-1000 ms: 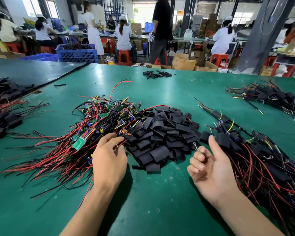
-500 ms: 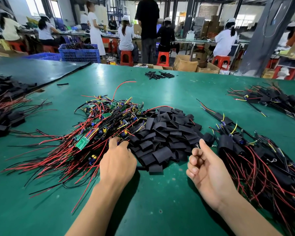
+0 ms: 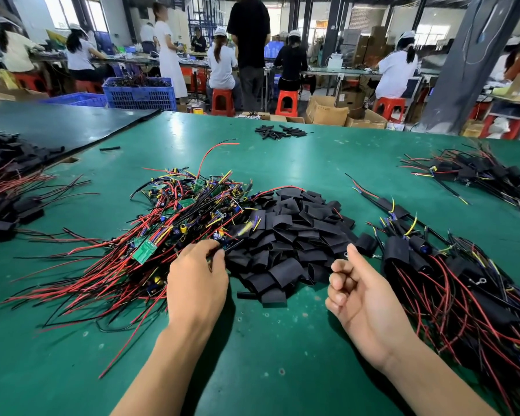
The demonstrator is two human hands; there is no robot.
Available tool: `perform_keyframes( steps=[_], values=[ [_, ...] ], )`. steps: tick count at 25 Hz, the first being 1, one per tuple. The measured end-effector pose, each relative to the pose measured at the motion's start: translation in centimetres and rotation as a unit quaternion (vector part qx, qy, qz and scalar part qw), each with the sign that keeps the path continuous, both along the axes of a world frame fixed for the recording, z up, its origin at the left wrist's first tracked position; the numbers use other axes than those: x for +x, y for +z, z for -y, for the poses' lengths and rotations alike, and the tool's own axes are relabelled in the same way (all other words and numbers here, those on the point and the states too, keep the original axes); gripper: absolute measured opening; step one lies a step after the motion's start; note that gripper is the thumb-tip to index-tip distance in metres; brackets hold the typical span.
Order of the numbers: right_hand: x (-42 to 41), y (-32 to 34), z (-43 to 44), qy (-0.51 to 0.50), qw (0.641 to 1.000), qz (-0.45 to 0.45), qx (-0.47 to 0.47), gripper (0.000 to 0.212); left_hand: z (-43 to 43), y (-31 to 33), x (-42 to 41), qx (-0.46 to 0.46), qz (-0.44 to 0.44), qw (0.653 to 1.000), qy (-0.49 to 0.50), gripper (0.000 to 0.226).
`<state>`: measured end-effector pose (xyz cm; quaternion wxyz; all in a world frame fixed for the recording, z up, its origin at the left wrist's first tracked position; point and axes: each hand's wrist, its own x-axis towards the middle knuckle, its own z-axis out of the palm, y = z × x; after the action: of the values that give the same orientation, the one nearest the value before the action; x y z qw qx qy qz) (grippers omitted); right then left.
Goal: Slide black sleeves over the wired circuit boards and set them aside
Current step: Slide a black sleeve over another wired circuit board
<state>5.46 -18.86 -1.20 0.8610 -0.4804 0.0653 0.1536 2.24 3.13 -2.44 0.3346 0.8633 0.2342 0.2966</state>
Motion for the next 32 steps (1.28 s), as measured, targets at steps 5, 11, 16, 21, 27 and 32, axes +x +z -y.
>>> perform_keyframes(
  steps=[5,11,16,21,27,32],
  values=[
    [-0.5,-0.5,0.0,0.03,0.994,0.07,-0.083,0.019,1.1,0.9,-0.3,0.008,0.175,0.982,-0.072,0.012],
    [-2.4,-0.9,-1.3,0.118,0.923,0.286,-0.228,0.024,5.1,0.2,-1.6,0.103,0.247,0.92,-0.286,0.017],
    [-2.5,-0.7,-2.9,0.141,0.942,0.234,-0.195,0.038,6.9,0.1,-2.1,0.141,0.242,0.892,-0.356,0.015],
    [-2.1,-0.2,-2.6,0.079,0.966,0.209,-0.132,0.024,7.0,0.4,-2.4,0.168,0.298,0.895,-0.287,0.022],
    [0.1,0.5,-0.4,-0.03,0.991,0.11,0.069,0.031,7.1,0.3,-3.4,0.075,0.254,0.904,-0.336,0.012],
    [0.4,1.1,0.3,-0.024,0.991,0.051,0.122,0.027,6.9,-0.2,-2.7,0.024,0.054,0.928,-0.368,0.021]
  ],
)
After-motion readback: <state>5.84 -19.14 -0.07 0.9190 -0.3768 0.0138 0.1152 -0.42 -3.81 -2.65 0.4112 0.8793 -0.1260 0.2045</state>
